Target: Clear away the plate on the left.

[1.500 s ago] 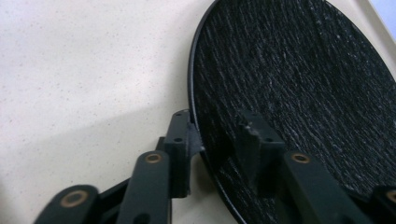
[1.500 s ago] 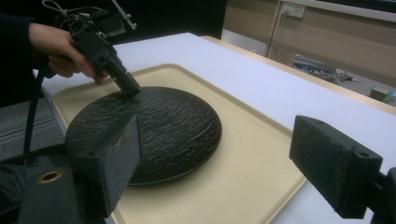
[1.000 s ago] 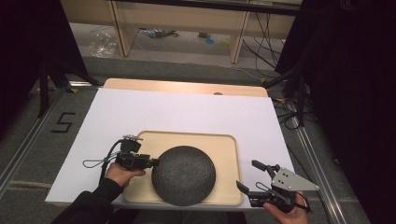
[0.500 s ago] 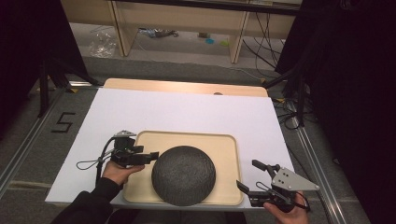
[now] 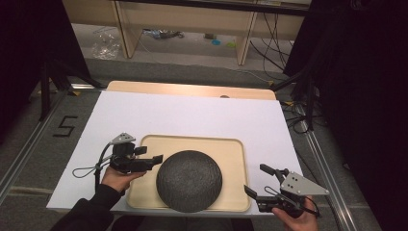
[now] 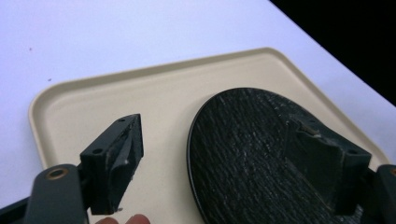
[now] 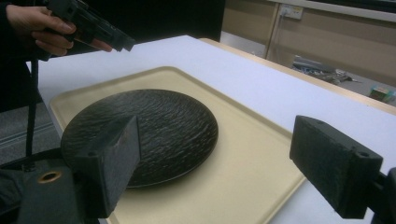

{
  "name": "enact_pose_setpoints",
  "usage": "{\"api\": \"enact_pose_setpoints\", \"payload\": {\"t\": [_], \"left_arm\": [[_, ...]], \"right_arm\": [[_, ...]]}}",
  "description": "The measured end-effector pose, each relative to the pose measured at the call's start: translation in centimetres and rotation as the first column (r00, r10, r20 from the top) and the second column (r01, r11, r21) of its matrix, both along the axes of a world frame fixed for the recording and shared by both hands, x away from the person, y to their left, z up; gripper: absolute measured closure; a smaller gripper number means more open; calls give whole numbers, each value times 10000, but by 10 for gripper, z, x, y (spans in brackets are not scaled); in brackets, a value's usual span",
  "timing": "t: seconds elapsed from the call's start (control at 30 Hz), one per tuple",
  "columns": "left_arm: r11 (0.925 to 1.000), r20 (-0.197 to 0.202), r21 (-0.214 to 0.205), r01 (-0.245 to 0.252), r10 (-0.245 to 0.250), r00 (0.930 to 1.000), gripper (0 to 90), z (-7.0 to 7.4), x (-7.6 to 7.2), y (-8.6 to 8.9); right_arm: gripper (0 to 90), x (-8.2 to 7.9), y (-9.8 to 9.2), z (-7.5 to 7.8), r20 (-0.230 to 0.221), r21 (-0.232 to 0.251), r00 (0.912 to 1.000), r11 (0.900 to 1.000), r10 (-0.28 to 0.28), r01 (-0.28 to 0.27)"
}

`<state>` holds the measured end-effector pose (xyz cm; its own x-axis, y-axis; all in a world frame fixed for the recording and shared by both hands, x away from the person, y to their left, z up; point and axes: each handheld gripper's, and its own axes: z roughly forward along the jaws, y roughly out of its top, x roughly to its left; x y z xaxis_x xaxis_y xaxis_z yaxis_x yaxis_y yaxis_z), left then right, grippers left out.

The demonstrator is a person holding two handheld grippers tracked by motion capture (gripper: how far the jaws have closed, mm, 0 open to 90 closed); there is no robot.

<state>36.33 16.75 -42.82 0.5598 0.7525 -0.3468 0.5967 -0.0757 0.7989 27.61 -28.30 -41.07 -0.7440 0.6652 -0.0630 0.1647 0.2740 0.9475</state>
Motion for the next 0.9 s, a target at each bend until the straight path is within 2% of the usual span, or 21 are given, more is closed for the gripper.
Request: {"api": "enact_pose_setpoints", "payload": {"t": [0.07,0.13,0.23,0.3,0.37,0.5,0.6,0.67,0.77,0.83,0.9], "left_arm": [[9999,163,74,108,-109,9998,190,1,-3,0],[10000,162,12,99,-99,9998,189,3,-6,1],[9996,387,-120,252,-247,9989,182,5,-12,4],[9993,376,-258,254,-245,9990,182,7,-15,6],[9991,379,-311,275,-264,9989,183,8,-18,9],[9993,454,-248,269,-257,9986,183,8,-22,11],[9995,627,-51,296,-292,9976,183,10,-27,12],[9993,735,80,358,-363,9966,183,11,-29,11],[9988,861,225,441,-459,9952,183,12,-34,10],[9980,987,390,489,-526,9937,182,12,-38,10],[9977,1169,318,594,-627,9912,182,13,-42,11]], "right_arm": [[178,0,0,0,-43,-57,10000,10000,57,-57],[178,1,1,0,14,33,10000,10000,16,-16],[177,1,0,0,-19,-16,10000,10000,33,-33],[177,0,-1,1,-98,-170,10000,9999,-17,16],[176,2,0,0,7,-25,10000,10000,10,-10],[176,2,0,0,22,70,10000,10000,-10,10],[175,0,-1,0,46,70,10000,10000,-49,48],[175,-1,-1,0,96,24,9999,10000,-97,97],[174,-3,-3,1,-81,-176,9999,9997,-146,144],[174,-2,0,1,99,-60,9999,9999,-81,82],[174,-2,3,2,120,-52,9999,10000,-33,33]]}}
